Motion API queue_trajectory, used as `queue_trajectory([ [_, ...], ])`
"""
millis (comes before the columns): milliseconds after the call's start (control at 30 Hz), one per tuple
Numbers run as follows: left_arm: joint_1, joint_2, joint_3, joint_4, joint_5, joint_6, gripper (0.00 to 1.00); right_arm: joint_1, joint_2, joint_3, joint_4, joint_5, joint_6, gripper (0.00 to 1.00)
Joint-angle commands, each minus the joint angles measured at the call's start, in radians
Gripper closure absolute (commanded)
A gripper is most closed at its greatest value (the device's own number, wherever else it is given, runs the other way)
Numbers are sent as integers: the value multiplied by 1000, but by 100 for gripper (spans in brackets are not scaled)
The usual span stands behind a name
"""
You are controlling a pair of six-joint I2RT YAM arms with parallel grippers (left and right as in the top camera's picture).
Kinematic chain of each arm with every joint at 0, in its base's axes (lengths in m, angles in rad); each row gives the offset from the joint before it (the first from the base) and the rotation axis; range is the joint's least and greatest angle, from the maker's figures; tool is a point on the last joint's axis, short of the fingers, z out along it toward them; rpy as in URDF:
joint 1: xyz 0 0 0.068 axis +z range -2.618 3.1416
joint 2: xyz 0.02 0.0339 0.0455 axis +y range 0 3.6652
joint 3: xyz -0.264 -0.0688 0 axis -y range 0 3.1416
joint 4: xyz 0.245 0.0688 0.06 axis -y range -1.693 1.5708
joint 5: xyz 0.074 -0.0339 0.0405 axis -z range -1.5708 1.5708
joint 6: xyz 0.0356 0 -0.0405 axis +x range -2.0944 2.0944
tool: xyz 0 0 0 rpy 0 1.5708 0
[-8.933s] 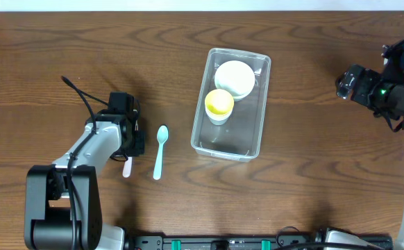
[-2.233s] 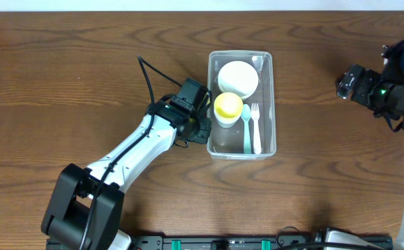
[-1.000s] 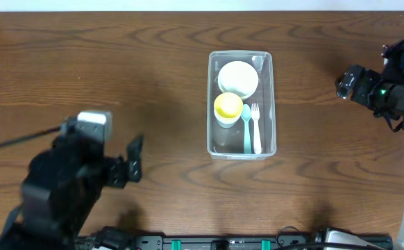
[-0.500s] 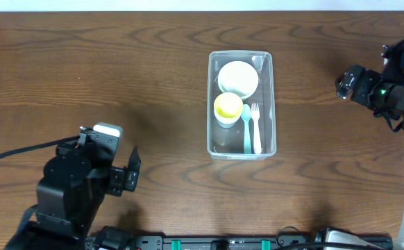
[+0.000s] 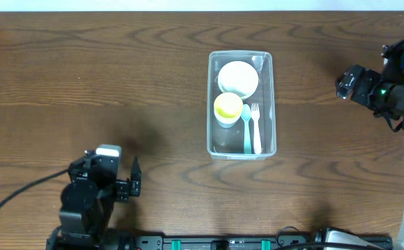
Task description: Pack container
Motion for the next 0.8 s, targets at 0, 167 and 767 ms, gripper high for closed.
queue_trajectory([
  [0,7,-59,-68,13,19,-11,2,-10,0,5,0,-4,-14,1],
  [167,7,-119,-179,65,19,-34,2,-10,0,5,0,-4,-14,1],
  [767,7,-162,-335,125,23,-63,2,-10,0,5,0,-4,-14,1],
])
